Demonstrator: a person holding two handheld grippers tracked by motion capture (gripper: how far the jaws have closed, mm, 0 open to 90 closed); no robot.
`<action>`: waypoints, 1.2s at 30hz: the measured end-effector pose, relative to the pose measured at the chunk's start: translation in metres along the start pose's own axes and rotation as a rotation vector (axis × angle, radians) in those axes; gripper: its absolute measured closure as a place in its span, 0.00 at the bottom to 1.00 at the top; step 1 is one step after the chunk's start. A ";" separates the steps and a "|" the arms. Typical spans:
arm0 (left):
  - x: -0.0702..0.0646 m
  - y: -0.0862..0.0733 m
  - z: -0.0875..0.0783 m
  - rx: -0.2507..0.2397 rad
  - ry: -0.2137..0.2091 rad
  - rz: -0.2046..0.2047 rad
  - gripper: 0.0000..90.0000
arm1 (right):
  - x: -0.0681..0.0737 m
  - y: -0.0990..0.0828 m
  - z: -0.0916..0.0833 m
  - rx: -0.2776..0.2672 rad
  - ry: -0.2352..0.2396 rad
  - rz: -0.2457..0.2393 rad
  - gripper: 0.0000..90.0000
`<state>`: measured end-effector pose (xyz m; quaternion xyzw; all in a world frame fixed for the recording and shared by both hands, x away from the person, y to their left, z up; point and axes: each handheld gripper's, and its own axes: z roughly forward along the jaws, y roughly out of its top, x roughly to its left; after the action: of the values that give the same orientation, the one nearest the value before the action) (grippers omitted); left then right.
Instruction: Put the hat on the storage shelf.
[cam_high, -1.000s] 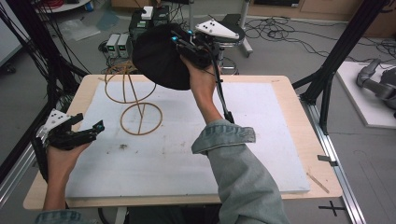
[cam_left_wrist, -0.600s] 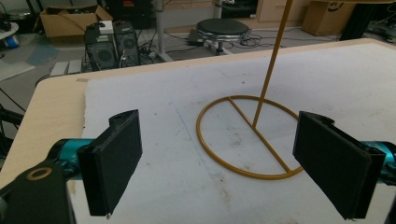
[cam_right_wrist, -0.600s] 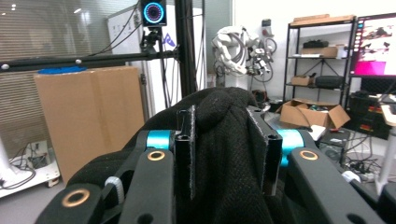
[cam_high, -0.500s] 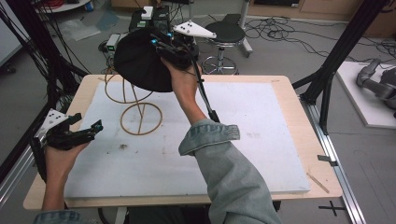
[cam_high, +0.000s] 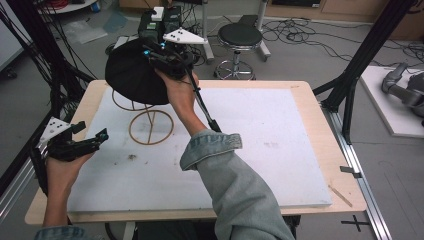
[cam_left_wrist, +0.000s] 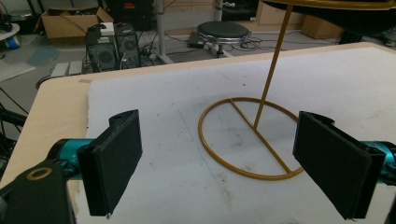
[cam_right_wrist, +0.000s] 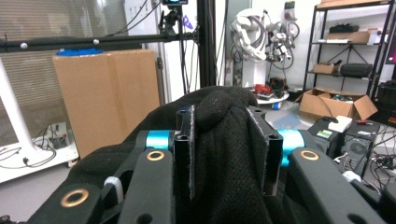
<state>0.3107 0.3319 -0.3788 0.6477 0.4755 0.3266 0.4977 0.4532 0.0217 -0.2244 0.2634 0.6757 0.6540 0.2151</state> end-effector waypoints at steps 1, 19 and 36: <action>0.000 0.000 0.000 0.000 0.000 0.000 0.18 | 0.001 -0.001 0.002 0.008 0.004 -0.001 0.75; -0.001 0.000 0.000 -0.001 -0.002 0.001 0.18 | 0.022 -0.020 0.026 0.114 -0.008 -0.107 0.73; -0.002 0.000 0.000 -0.002 -0.005 0.001 0.18 | 0.021 -0.028 0.032 0.159 0.007 -0.079 0.63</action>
<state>0.3105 0.3300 -0.3784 0.6481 0.4739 0.3258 0.4993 0.4553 0.0591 -0.2524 0.2508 0.7360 0.5902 0.2168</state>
